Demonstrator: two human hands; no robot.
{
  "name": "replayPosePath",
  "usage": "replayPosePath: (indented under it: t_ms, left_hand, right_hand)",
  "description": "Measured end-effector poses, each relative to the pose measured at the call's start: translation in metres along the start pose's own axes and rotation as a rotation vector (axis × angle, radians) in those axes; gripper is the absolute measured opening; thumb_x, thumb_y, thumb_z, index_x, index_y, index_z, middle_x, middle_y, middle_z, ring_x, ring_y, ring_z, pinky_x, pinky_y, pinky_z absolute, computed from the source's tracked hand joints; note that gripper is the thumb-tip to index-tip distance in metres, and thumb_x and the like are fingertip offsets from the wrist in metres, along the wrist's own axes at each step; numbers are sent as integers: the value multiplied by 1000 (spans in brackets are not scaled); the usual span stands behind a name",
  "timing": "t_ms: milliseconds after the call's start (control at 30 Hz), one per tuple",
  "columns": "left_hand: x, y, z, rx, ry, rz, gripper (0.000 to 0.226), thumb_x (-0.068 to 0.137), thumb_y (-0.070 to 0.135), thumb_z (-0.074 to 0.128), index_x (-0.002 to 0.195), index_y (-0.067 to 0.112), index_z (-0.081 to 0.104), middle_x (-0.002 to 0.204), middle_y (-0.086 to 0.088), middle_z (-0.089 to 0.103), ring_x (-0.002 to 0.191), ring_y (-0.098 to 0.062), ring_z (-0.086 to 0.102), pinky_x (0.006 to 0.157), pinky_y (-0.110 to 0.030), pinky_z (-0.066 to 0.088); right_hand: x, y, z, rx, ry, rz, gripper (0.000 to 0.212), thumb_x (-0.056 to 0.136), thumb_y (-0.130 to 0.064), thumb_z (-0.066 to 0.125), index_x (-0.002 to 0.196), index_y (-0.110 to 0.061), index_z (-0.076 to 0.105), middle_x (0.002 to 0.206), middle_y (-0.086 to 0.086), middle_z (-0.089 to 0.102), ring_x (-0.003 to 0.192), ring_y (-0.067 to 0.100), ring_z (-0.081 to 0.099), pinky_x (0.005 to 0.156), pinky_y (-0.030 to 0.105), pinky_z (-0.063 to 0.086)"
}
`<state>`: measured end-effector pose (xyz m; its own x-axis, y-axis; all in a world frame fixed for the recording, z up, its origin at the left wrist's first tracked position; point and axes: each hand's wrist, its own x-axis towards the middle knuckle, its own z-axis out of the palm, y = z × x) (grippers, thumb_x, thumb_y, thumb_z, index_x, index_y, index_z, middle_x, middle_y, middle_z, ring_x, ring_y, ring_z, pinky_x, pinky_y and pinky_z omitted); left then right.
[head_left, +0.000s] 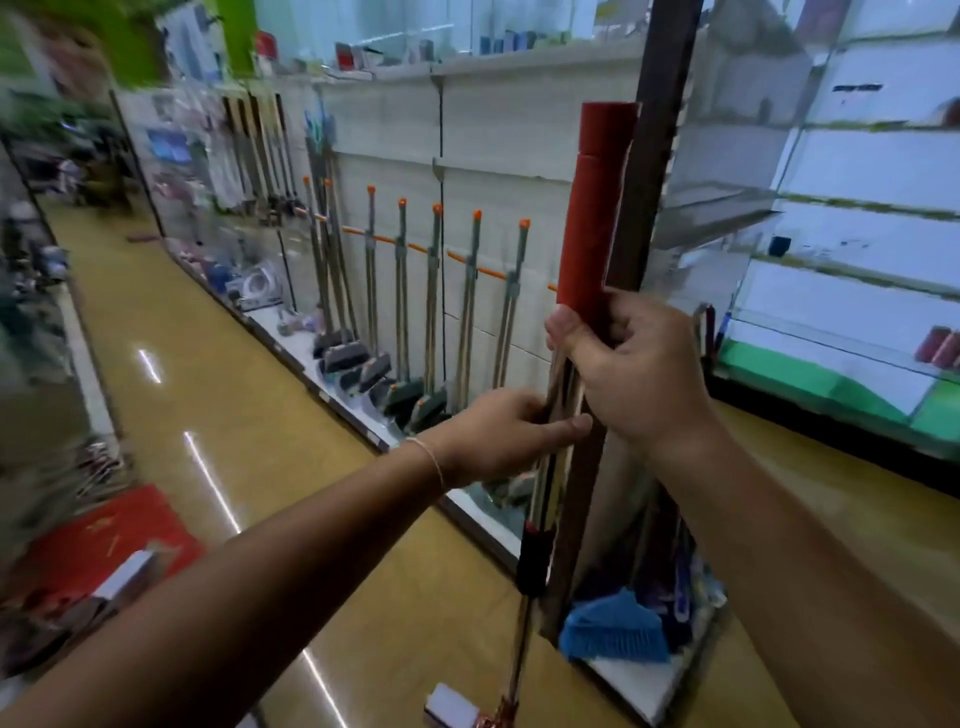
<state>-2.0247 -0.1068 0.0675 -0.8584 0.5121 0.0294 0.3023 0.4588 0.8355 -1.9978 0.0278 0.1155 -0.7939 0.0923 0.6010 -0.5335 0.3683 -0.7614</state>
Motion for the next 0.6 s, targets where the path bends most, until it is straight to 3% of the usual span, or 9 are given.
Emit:
replayPosePath:
  t_ms: [67,233,300,400,500,600]
  left_hand:
    - [21,-16,-21,-15,38,-20,72,70,69,57,94,1,64,75,-8,54,68,-23,52,68,-46,50]
    - [71,-48,-76,18,104,-105,86,65,73,60,107,-2,64,99,-29,63,78,-29,58,81,-59,53]
    - [88,-59,-102,37,147,-115,78,69,69,64,104,0,64,99,-29,62,79,-33,60,80,-59,53]
    - [104,-73,-139,60,244,-127,64,74,61,68,100,3,66,95,-26,63,82,-41,61,76,-58,53]
    - [112,-89,-171,72,364,-161,41,84,45,69,95,5,68,87,-17,66,76,-29,63,73,-49,56]
    - [118,-104,-202,46,463,-172,31,88,36,68,92,5,69,76,-3,64,70,-16,61,70,-37,54]
  right_hand:
    - [28,19,20,19,-49,-31,7,91,-26,68,92,-19,70,81,9,73,75,22,71,72,45,58]
    - [101,63,68,96,-150,-76,2,89,-25,70,87,-25,69,78,10,72,72,26,71,68,48,58]
    - [131,75,90,135,-210,-102,4,89,-24,70,92,-21,70,78,7,73,71,21,71,69,43,59]
    - [169,84,122,204,-299,-132,8,89,-24,69,97,-23,68,80,-5,72,72,9,70,67,23,58]
    - [200,87,157,259,-387,-130,8,90,-27,68,98,-27,67,81,-8,71,74,6,70,65,15,55]
    - [229,86,195,302,-437,-154,19,89,-29,68,105,-19,70,83,-11,70,75,2,69,65,12,52]
